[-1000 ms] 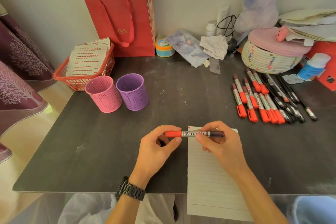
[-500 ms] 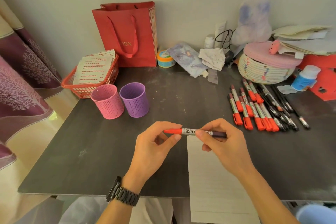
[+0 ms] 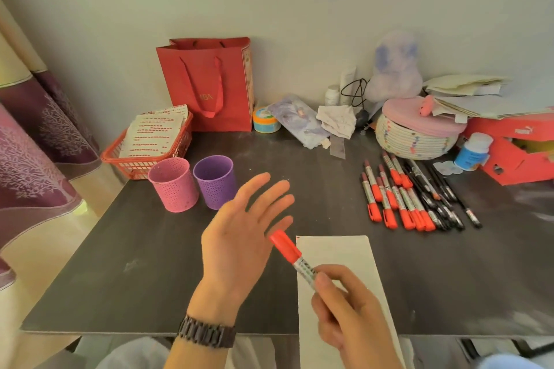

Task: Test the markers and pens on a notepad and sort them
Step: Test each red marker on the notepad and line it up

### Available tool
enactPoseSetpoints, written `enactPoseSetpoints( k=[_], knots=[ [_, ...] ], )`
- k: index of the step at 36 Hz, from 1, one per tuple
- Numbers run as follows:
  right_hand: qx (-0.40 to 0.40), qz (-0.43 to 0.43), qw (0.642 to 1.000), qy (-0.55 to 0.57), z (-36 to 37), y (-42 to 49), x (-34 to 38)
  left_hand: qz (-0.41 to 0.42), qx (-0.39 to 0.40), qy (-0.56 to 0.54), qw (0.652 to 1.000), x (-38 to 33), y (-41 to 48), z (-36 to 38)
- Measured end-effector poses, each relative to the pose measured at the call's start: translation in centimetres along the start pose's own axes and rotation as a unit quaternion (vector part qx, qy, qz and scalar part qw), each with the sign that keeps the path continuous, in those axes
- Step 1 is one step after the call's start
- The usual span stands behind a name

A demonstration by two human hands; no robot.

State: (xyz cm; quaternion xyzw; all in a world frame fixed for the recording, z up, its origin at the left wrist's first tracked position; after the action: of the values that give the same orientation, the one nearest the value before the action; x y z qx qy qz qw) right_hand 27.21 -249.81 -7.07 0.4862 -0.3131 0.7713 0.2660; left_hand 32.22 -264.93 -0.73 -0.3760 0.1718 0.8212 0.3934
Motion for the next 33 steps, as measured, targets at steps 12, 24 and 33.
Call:
enactPoseSetpoints(
  k=[12, 24, 33],
  knots=[
    [-0.141, 0.197, 0.954, 0.178, -0.3, -5.4, -6.2, -0.140, -0.020, -0.114, 0.983, 7.0, -1.3, 1.2],
    [-0.203, 0.158, 0.952, 0.167, -1.3, -7.5, -6.5, -0.170, -0.109, -0.063, 0.977, 9.9, -2.8, 0.1],
    [-0.230, 0.096, 0.956, 0.153, -2.3, -7.8, -5.4, -0.176, -0.061, -0.013, 0.982, 10.5, -2.5, 2.3]
  ],
)
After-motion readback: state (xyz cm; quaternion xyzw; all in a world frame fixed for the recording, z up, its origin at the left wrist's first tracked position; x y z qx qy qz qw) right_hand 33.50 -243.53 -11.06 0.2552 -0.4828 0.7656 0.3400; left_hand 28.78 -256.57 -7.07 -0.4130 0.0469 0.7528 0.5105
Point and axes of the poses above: each hand's wrist, its own y-axis towards the middle knuckle, its own z-axis out of the palm, x = y × z, the point moved 8 cm from there along y, towards the middle knuckle, and after that the axes turned 6 degrees about -x, right-handed, at the moved point
